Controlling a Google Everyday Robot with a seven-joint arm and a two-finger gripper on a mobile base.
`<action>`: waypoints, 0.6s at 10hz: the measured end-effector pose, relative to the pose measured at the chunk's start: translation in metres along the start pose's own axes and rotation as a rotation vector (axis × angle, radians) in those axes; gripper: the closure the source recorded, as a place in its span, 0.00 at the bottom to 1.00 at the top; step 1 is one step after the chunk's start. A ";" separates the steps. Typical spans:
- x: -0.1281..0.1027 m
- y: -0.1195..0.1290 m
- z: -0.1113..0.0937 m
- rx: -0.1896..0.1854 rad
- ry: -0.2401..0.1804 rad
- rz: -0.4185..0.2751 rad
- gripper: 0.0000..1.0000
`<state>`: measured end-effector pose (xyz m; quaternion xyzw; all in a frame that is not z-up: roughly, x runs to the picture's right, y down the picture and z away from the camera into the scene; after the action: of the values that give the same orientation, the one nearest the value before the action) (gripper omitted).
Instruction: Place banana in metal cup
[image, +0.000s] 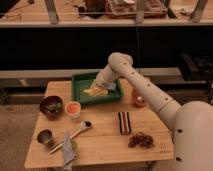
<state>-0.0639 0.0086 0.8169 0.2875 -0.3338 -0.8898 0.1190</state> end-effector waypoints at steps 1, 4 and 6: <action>0.001 0.000 0.000 0.000 0.001 0.000 0.81; 0.002 -0.001 0.001 0.002 0.001 -0.003 0.81; 0.015 -0.011 -0.003 -0.013 -0.007 -0.062 0.81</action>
<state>-0.0743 0.0093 0.8018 0.2939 -0.3193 -0.8962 0.0923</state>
